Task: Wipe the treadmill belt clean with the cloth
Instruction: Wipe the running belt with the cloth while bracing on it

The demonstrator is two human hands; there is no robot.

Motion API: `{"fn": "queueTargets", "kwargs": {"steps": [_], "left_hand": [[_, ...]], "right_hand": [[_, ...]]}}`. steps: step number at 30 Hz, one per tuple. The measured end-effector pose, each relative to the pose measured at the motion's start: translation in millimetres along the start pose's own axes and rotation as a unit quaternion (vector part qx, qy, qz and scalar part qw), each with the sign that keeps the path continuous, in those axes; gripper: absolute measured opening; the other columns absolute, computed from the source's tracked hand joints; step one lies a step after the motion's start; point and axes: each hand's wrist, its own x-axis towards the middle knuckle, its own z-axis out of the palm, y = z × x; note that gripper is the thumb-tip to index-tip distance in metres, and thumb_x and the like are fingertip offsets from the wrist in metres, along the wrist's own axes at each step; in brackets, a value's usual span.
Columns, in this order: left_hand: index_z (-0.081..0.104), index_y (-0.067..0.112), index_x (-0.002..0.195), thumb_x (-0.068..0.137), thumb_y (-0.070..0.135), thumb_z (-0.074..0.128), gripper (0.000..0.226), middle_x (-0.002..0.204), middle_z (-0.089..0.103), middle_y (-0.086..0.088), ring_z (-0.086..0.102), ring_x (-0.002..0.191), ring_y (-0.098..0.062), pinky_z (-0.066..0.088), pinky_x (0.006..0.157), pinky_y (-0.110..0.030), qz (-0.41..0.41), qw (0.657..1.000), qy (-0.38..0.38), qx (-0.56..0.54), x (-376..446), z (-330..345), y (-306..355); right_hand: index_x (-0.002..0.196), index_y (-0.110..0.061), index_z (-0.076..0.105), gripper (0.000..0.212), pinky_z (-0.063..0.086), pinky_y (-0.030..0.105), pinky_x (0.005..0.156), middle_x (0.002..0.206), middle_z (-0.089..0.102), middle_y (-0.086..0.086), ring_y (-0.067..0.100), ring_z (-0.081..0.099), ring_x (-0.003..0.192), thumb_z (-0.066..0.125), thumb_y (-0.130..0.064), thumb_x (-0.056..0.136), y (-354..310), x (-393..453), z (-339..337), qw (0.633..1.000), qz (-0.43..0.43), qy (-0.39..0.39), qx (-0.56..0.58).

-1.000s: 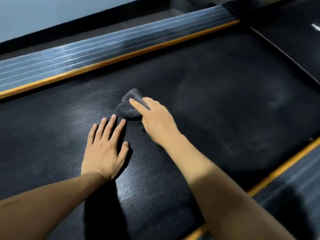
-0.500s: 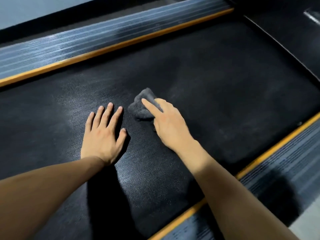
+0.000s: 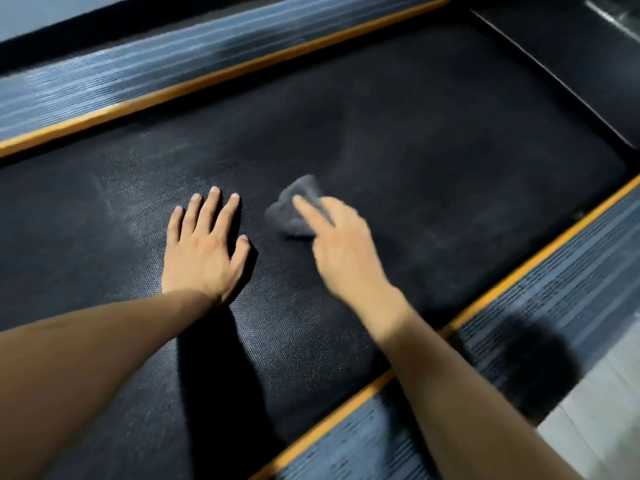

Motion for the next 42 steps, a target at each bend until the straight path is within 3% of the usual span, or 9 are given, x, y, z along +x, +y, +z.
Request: {"fn": "queueTargets", "kwargs": {"steps": [4,10,16,20,22,26,32,37,42], "left_hand": [[0.025,0.031,0.16,0.096,0.053,0.026,0.068,0.171,0.018,-0.002,0.011,0.158,-0.025,0.004,0.129,-0.047,0.004,1.0,0.001,-0.004,-1,0,-1],[0.026,0.029,0.16,0.097,0.052,0.027,0.067,0.17,0.02,-0.004,0.012,0.158,-0.026,0.004,0.129,-0.047,0.007,1.0,0.01,-0.006,-1,1,-1],[0.027,0.029,0.16,0.096,0.052,0.027,0.068,0.17,0.021,-0.005,0.013,0.158,-0.027,0.005,0.128,-0.048,0.005,1.0,0.006,-0.008,-2,-1,-1],[0.026,0.029,0.16,0.095,0.053,0.024,0.069,0.17,0.019,-0.005,0.012,0.158,-0.026,0.005,0.129,-0.047,0.009,1.0,0.003,-0.005,-1,-2,-1],[0.024,0.029,0.16,0.096,0.054,0.023,0.069,0.17,0.018,-0.005,0.01,0.158,-0.026,0.004,0.129,-0.047,0.01,1.0,0.002,-0.003,-1,-1,-2],[0.023,0.027,0.16,0.096,0.054,0.022,0.069,0.17,0.019,-0.007,0.011,0.158,-0.028,0.005,0.128,-0.048,0.018,1.0,0.006,-0.001,-3,-1,0],[0.03,0.017,0.158,0.095,0.052,0.022,0.072,0.167,0.027,-0.013,0.021,0.154,-0.035,0.01,0.125,-0.052,0.028,0.999,0.022,0.013,-5,0,2],[0.041,0.022,0.155,0.092,0.06,0.028,0.075,0.166,0.032,-0.008,0.028,0.153,-0.033,0.013,0.125,-0.05,0.167,0.986,-0.026,-0.004,-41,-5,38],[0.026,0.027,0.162,0.094,0.066,0.027,0.079,0.17,0.021,-0.005,0.014,0.158,-0.027,0.008,0.128,-0.052,0.195,0.98,-0.036,0.004,-80,16,73]], "right_hand": [[0.146,-0.024,0.046,0.063,0.047,0.043,0.091,0.131,0.054,0.012,0.034,0.055,0.107,0.046,-0.009,0.084,21,3,-15,0.999,-0.034,-0.02,-0.011],[0.154,-0.019,0.032,0.065,0.041,0.052,0.097,0.139,0.042,0.021,0.045,0.046,0.114,0.052,-0.012,0.092,119,21,-50,0.978,0.185,-0.002,-0.095],[0.15,-0.026,0.038,0.069,0.044,0.045,0.093,0.137,0.048,0.01,0.033,0.049,0.112,0.053,-0.014,0.085,-8,-45,-16,0.997,0.011,-0.037,-0.06],[0.15,-0.029,0.037,0.07,0.044,0.043,0.089,0.134,0.05,0.006,0.03,0.052,0.106,0.054,-0.01,0.086,2,-43,-25,0.998,-0.027,-0.025,-0.056],[0.149,-0.03,0.039,0.068,0.045,0.044,0.083,0.126,0.053,0.008,0.034,0.055,0.1,0.053,-0.013,0.085,42,-34,-40,0.992,0.044,-0.006,-0.122],[0.156,-0.026,0.022,0.07,0.037,0.045,0.097,0.142,0.04,0.015,0.039,0.045,0.118,0.051,-0.016,0.093,104,-37,-74,0.964,0.207,-0.055,-0.155],[0.147,-0.025,0.044,0.064,0.047,0.045,0.09,0.132,0.052,0.012,0.036,0.052,0.107,0.051,-0.017,0.083,2,-92,-56,0.994,0.056,-0.064,-0.064],[0.138,-0.034,0.055,0.059,0.044,0.041,0.091,0.133,0.062,0.003,0.029,0.056,0.11,0.06,-0.015,0.082,29,-80,-72,0.993,-0.034,-0.063,-0.097],[0.139,-0.031,0.045,0.062,0.05,0.044,0.085,0.12,0.055,0.013,0.038,0.054,0.106,0.06,-0.006,0.084,146,-50,-121,0.96,0.174,-0.09,-0.201]]}}
